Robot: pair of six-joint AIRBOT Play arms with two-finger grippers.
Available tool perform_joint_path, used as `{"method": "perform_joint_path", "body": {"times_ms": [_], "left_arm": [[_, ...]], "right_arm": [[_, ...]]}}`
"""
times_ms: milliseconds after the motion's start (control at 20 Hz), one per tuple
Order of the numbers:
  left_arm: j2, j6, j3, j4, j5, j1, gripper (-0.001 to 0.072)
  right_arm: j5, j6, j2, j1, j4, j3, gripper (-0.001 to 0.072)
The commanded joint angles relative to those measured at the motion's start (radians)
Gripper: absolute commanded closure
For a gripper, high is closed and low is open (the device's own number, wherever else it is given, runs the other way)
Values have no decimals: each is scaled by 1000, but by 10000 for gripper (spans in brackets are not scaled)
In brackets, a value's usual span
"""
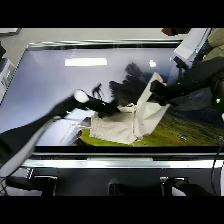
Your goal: Fold the clothes and pants, and hang the long-sleeved shirts on hangers.
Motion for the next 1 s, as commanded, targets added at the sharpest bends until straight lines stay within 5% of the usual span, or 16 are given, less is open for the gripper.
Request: {"method": "perform_joint_path", "body": {"times_ms": [0, 500, 600, 750, 950], "left_arm": [[198, -10, -6, 204, -152, 171, 691], [551, 14, -6, 224, -317, 566, 690], [555, 22, -6, 224, -334, 587, 690], [555, 29, -6, 223, -334, 588, 690], [557, 29, -6, 223, -335, 588, 690]], "right_arm": [[103, 150, -29, 135, 28, 1, 693], [372, 386, -317, 544, -50, 1, 691], [386, 401, -367, 587, -49, 1, 581], [383, 389, -374, 624, -46, 1, 279], [336, 356, -241, 590, -119, 2, 159]]}}
